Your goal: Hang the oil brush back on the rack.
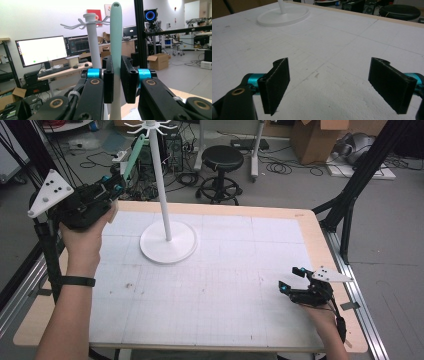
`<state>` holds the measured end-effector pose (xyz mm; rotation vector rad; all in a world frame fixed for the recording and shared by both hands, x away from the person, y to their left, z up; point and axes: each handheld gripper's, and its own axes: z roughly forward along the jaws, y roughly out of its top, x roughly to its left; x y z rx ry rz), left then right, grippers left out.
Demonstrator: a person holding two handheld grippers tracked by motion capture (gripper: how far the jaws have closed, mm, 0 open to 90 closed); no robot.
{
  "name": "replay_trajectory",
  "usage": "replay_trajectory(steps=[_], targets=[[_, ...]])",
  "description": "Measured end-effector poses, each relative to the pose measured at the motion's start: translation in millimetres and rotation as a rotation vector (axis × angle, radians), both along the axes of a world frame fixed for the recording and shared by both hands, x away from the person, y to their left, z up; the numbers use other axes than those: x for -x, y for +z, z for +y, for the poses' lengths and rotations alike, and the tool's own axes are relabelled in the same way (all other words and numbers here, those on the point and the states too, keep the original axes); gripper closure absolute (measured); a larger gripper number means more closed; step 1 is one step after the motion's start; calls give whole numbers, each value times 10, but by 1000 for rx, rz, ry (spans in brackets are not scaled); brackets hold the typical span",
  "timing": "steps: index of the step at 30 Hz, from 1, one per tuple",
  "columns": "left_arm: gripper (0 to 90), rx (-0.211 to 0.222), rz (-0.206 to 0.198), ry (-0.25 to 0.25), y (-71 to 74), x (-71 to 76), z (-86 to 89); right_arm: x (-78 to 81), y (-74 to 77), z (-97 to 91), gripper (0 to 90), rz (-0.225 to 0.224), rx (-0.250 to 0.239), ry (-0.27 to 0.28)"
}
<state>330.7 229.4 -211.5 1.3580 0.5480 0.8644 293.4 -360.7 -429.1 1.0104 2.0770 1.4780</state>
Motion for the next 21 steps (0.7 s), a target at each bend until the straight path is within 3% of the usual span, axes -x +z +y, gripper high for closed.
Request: replay_trajectory(steps=[4, 21], targets=[[817, -8, 18, 4, 9, -38, -23, 3, 2, -2, 168, 3, -3, 0], [817, -45, 24, 64, -25, -128, -63, -5, -3, 0, 169, 3, -4, 7]])
